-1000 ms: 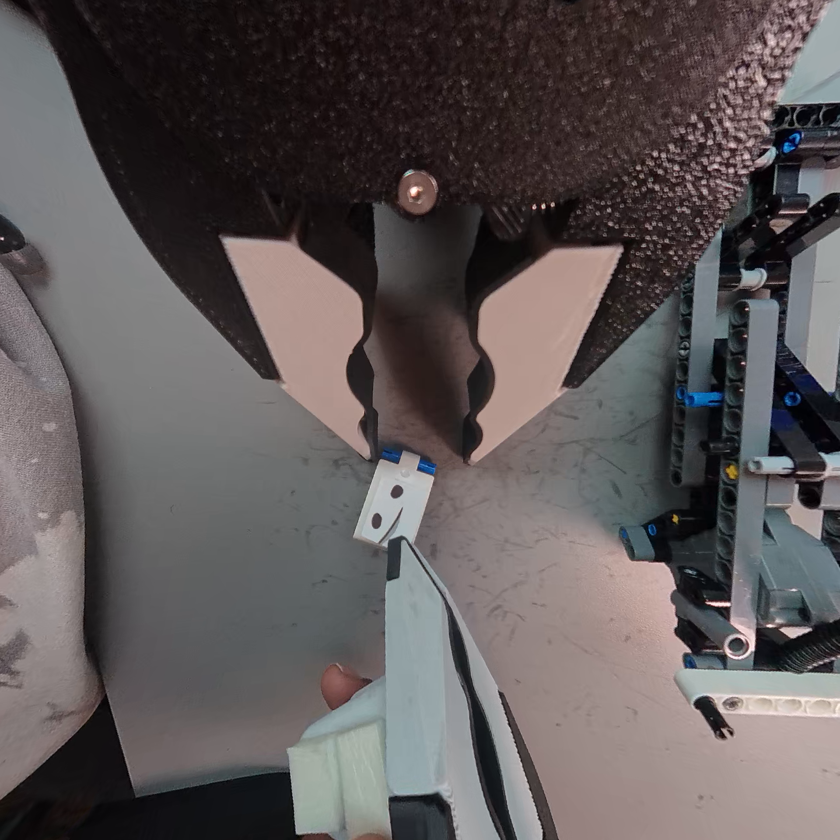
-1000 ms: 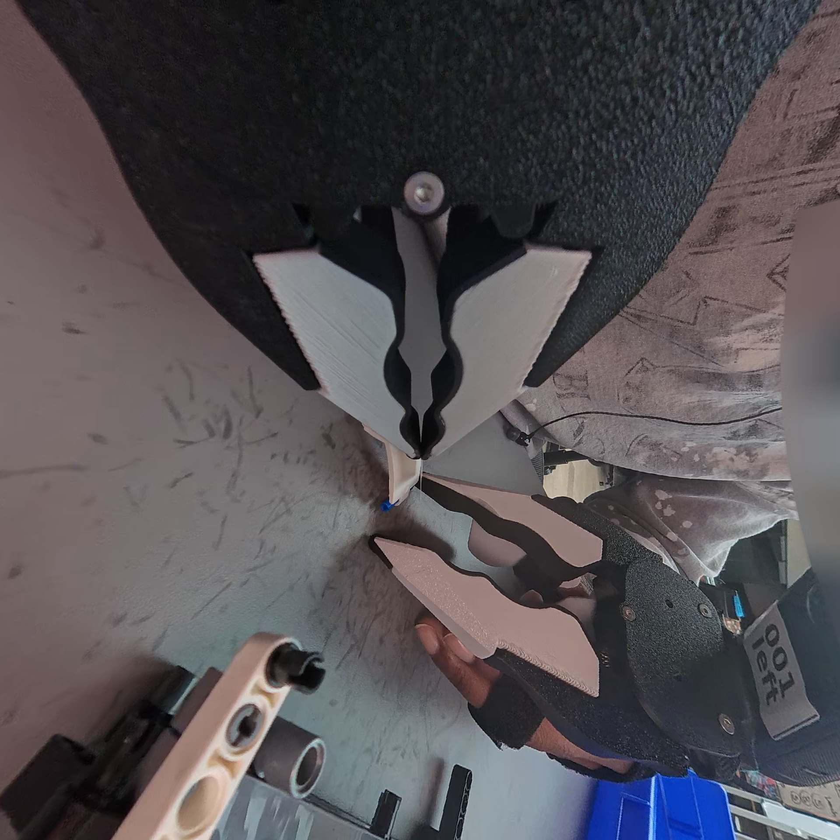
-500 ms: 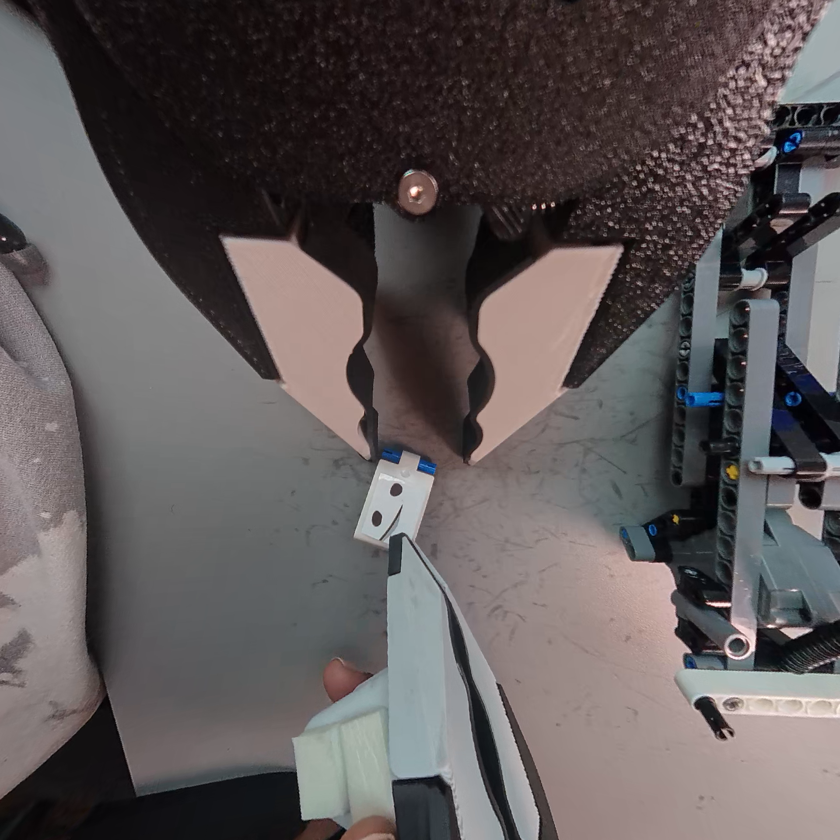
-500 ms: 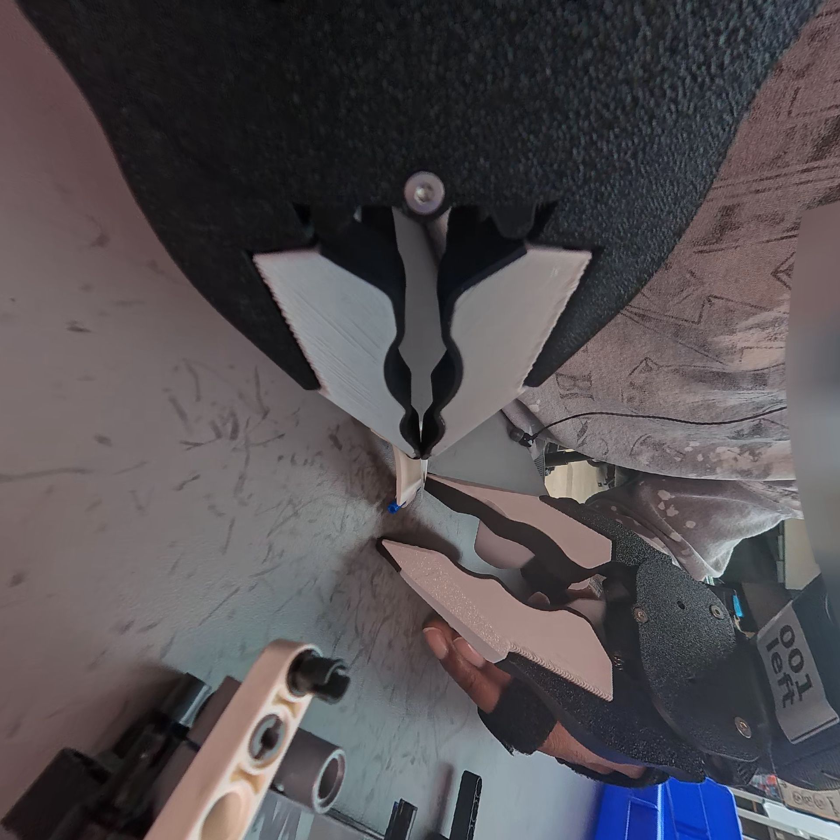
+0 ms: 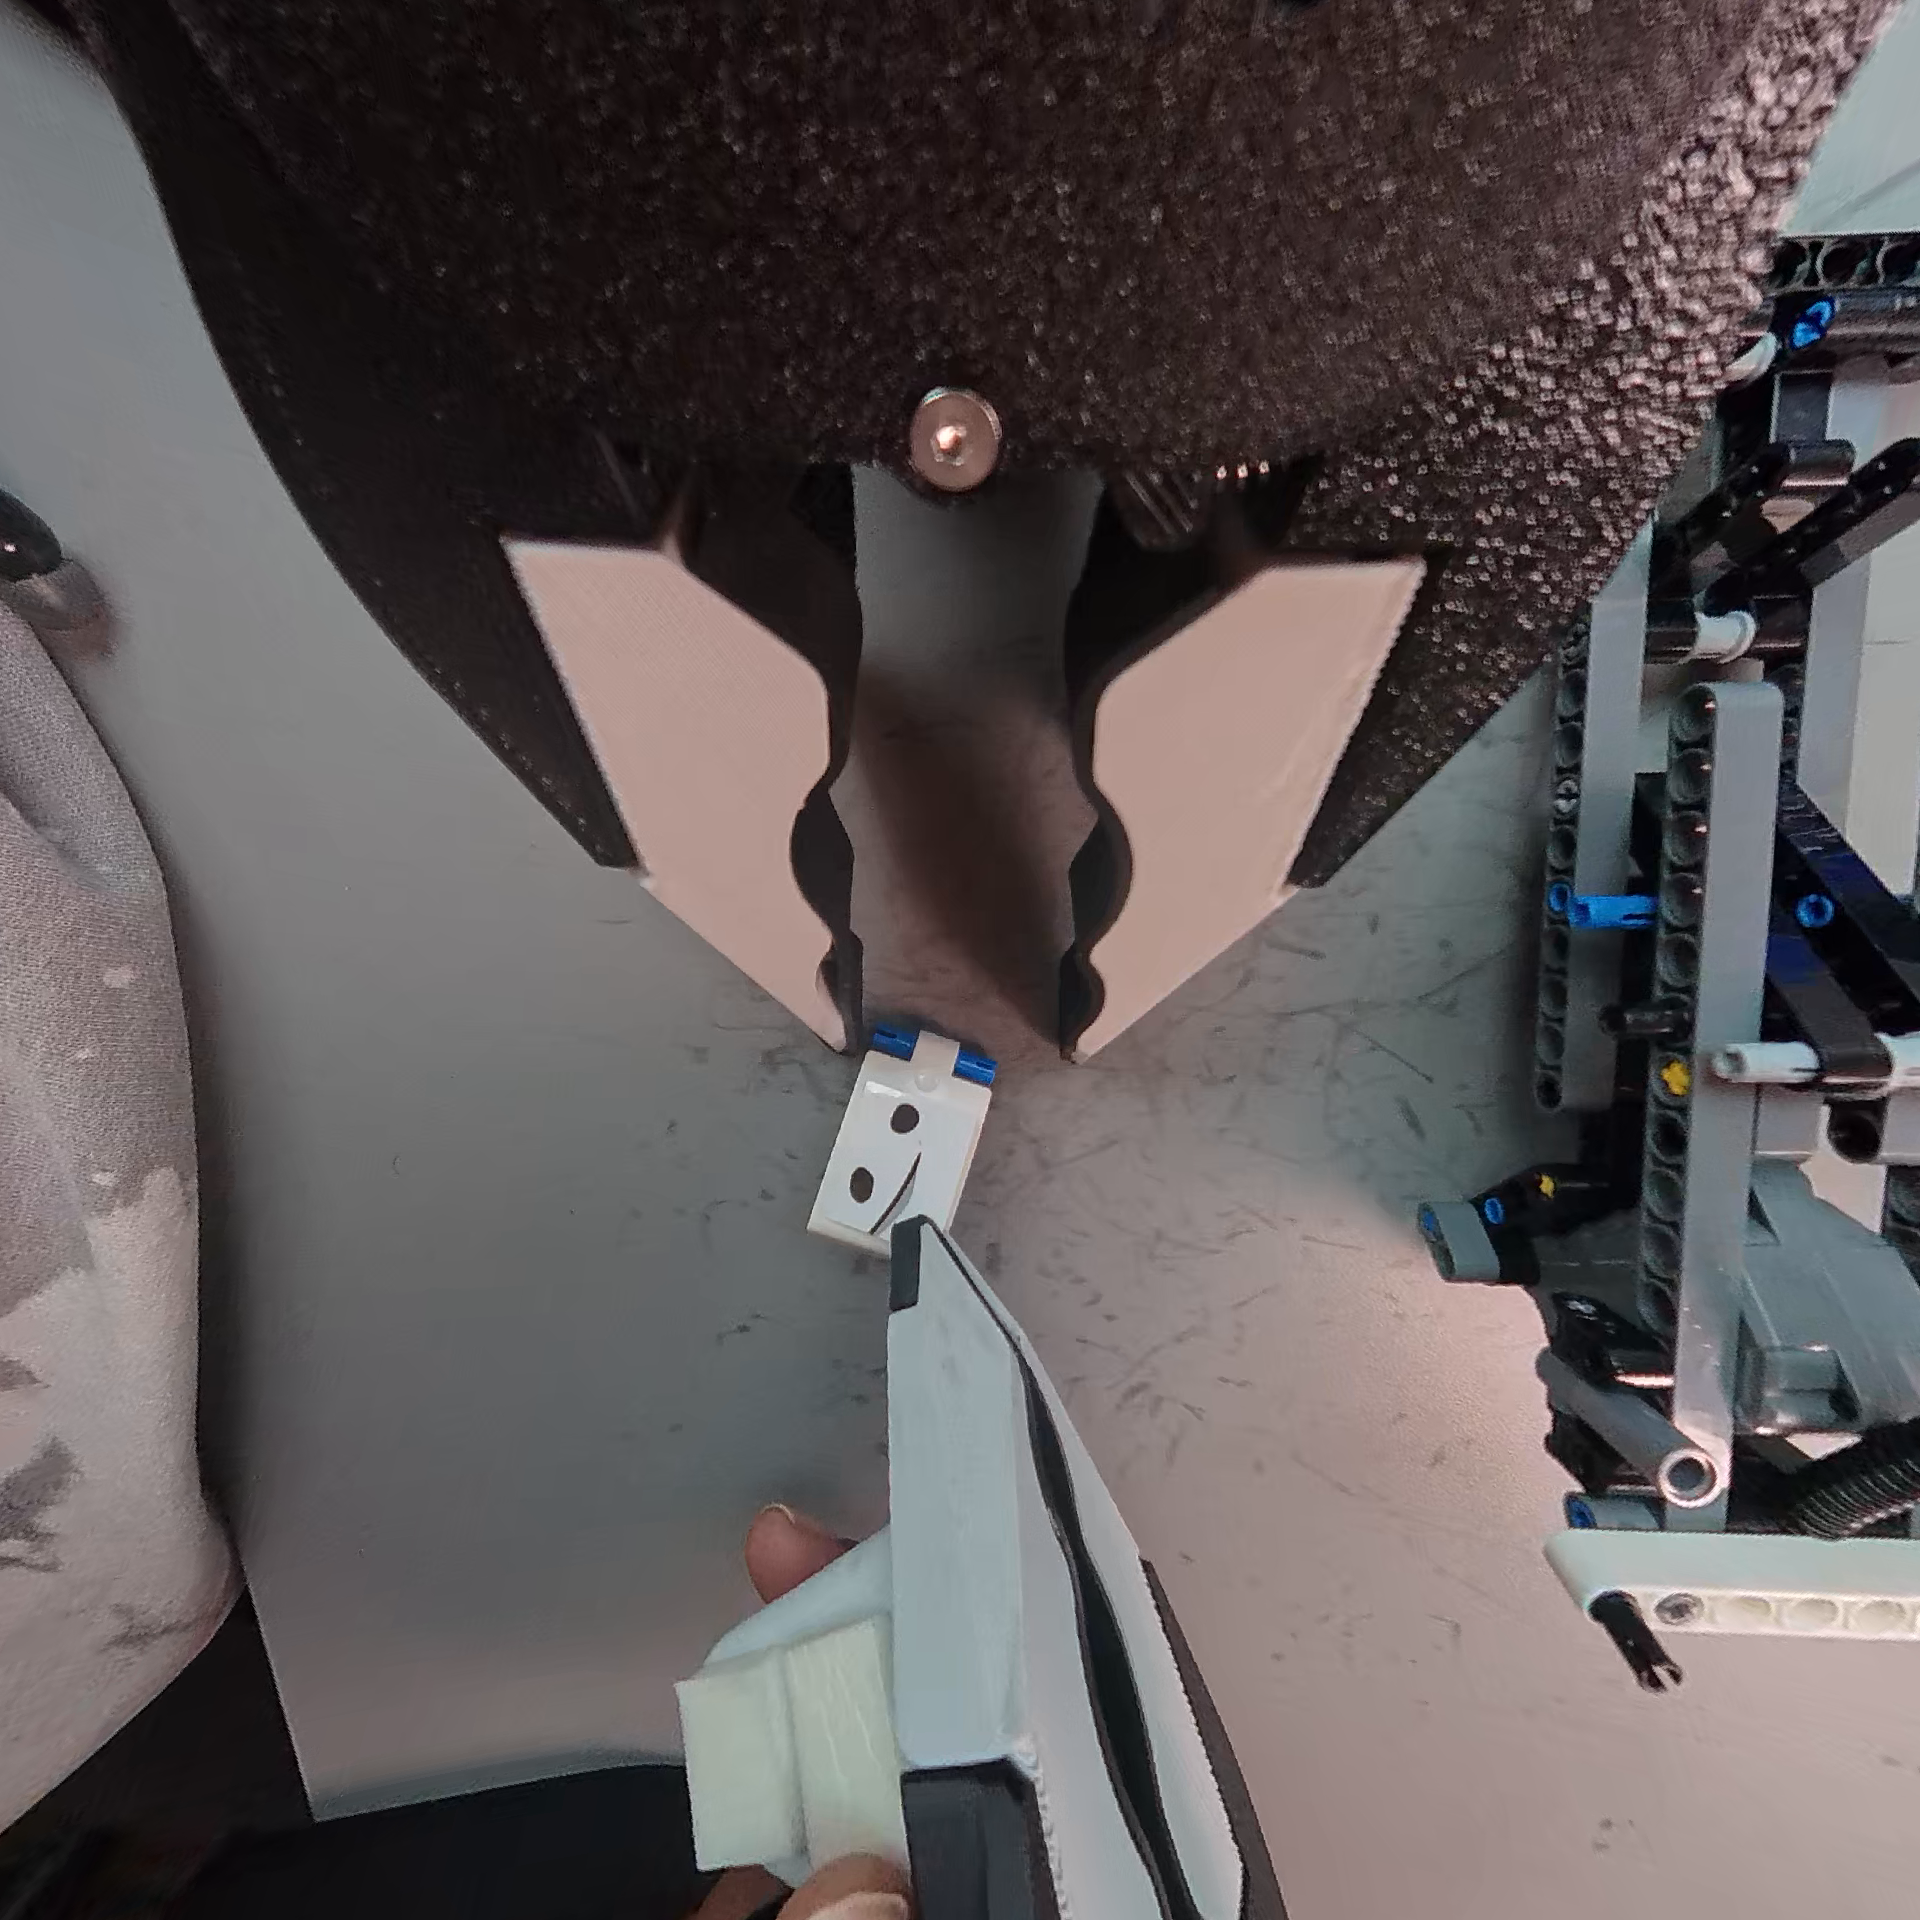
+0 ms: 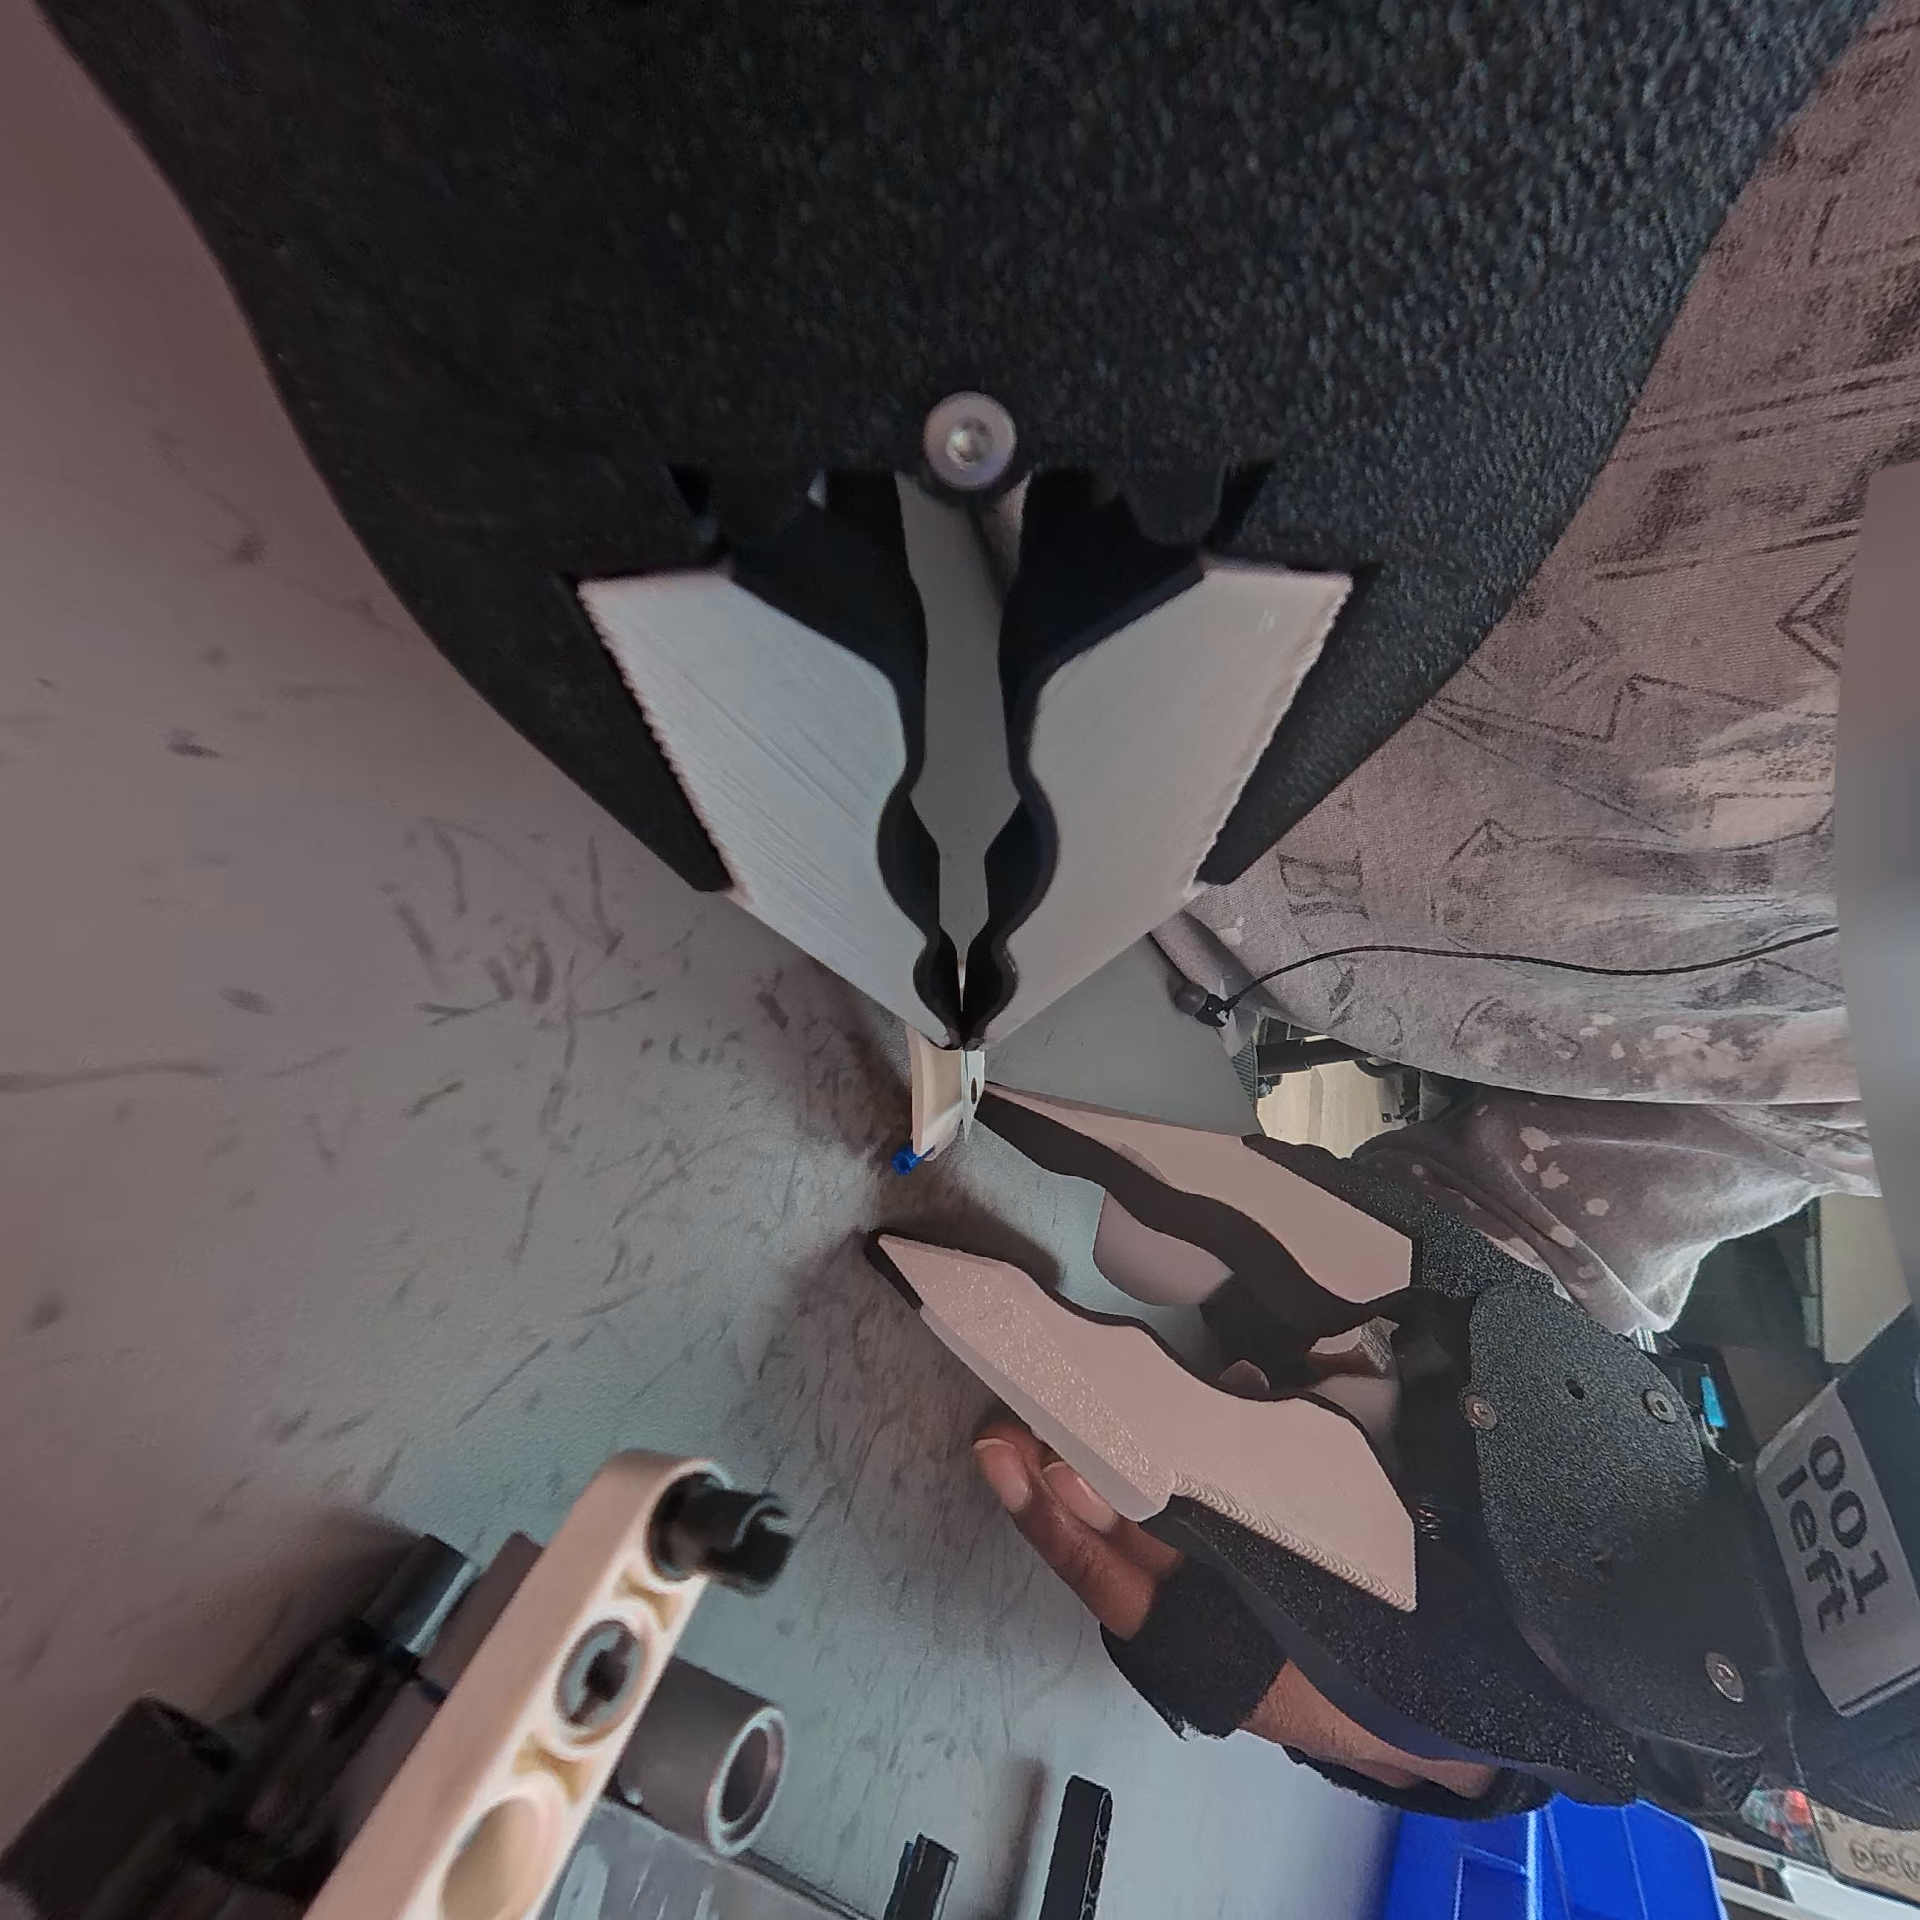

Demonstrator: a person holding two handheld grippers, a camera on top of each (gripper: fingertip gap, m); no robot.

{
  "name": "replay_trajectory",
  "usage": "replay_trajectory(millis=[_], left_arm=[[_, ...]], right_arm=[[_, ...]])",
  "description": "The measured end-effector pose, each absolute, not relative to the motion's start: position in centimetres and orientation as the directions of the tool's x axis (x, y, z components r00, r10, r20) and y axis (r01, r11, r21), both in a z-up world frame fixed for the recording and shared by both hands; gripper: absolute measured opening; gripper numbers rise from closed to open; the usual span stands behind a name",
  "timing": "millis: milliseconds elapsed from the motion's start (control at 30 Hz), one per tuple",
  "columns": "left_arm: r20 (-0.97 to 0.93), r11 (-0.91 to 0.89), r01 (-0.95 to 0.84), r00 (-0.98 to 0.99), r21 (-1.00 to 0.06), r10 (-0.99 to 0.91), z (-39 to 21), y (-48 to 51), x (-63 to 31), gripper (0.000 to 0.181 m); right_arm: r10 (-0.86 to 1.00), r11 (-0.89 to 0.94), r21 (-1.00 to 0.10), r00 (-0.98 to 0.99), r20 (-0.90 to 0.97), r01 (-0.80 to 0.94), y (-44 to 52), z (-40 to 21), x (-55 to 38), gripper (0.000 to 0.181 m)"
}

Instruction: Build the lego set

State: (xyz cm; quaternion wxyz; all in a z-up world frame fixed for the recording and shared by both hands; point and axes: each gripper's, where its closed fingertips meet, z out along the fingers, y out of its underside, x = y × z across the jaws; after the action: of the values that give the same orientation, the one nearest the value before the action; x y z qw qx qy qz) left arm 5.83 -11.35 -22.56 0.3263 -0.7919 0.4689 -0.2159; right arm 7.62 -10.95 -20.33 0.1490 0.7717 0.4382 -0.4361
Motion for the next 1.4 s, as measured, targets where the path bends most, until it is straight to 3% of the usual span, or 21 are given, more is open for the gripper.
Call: replay_trajectory(millis=[533,933,1100,1200,1400], left_arm=[[-0.007,-0.306,-0.619,0.450,-0.723,-0.893,-22.5,-11.2,6.4,0.047],[0.004,-0.281,-0.633,0.402,-0.721,-0.916,-22.5,-12.1,7.2,0.025],[0.012,-0.283,-0.632,0.397,-0.721,-0.918,-22.6,-12.2,7.3,0.025],[0.038,-0.295,-0.627,0.389,-0.721,-0.921,-22.6,-12.6,7.4,0.034],[0.061,-0.322,-0.613,0.406,-0.722,-0.912,-22.5,-12.4,7.4,0.029]], right_arm=[[0.558,-0.567,-0.159,0.234,-0.796,0.809,-11.1,-20.3,7.6,0.000],[0.586,-0.548,-0.166,0.234,-0.776,0.820,-11.3,-20.4,7.6,0.000],[0.595,-0.542,-0.172,0.232,-0.769,0.823,-11.4,-20.4,7.7,0.000],[0.601,-0.538,-0.174,0.231,-0.765,0.825,-11.4,-20.5,7.8,0.000],[0.604,-0.538,-0.173,0.235,-0.761,0.825,-11.5,-20.4,8.0,0.000]])
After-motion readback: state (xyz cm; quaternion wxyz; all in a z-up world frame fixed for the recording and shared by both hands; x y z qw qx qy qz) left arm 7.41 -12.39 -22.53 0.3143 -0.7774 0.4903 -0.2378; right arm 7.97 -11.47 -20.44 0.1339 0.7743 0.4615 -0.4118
